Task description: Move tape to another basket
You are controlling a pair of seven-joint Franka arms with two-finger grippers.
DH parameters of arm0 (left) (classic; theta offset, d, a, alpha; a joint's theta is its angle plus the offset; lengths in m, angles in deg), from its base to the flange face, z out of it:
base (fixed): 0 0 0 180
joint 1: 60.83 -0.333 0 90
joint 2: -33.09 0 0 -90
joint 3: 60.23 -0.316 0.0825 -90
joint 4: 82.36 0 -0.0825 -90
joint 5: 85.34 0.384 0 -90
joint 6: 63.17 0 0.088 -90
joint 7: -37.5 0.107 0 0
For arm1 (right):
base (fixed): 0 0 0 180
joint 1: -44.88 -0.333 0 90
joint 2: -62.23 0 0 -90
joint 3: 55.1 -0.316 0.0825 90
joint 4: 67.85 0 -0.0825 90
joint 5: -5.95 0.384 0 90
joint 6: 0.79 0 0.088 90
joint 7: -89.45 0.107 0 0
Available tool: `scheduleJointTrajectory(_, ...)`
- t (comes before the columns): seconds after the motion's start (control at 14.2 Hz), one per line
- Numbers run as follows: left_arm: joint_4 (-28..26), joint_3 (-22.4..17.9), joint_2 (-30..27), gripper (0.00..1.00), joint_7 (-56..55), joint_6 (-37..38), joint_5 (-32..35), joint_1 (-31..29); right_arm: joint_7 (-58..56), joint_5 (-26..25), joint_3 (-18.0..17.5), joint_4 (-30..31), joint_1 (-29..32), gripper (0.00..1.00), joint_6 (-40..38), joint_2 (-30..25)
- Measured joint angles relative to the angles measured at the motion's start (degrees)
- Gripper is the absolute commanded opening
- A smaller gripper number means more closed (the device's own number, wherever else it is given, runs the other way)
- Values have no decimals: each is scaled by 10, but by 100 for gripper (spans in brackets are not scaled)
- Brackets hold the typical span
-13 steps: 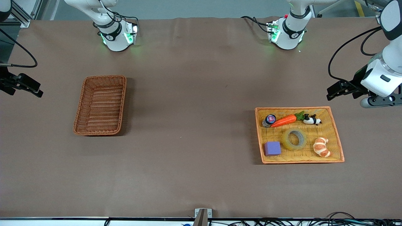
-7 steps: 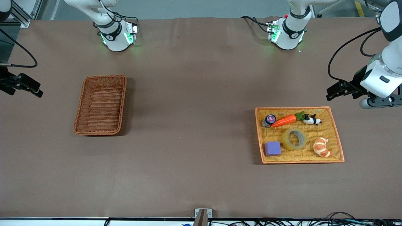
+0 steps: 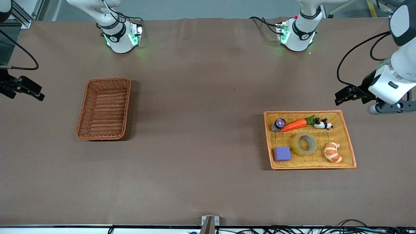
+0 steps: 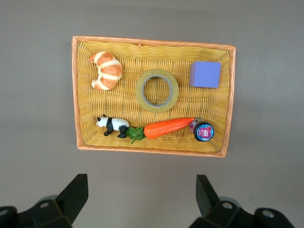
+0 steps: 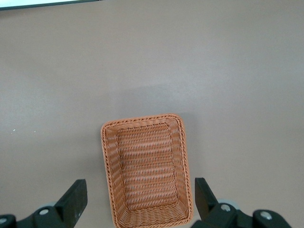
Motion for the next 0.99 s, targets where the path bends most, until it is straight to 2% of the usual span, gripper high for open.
scheduleJointTrajectory(0.56,5,0,11,95,1,-6,0,-3,0,0,0,0,0,100,0,0)
scheduleJointTrajectory(0.78,4,0,44,86,1,-27,2,-3,0,0,0,0,0,100,0,0)
scheduleJointTrajectory(0.85,4,0,60,86,1,-32,6,-4,0,0,0,0,0,100,0,0)
scheduleJointTrajectory(0.92,4,-1,79,89,1,-38,13,-5,0,0,0,0,0,100,0,0)
scheduleJointTrajectory(0.99,4,-1,99,100,2,-51,20,-5,0,0,0,-1,0,100,0,0)
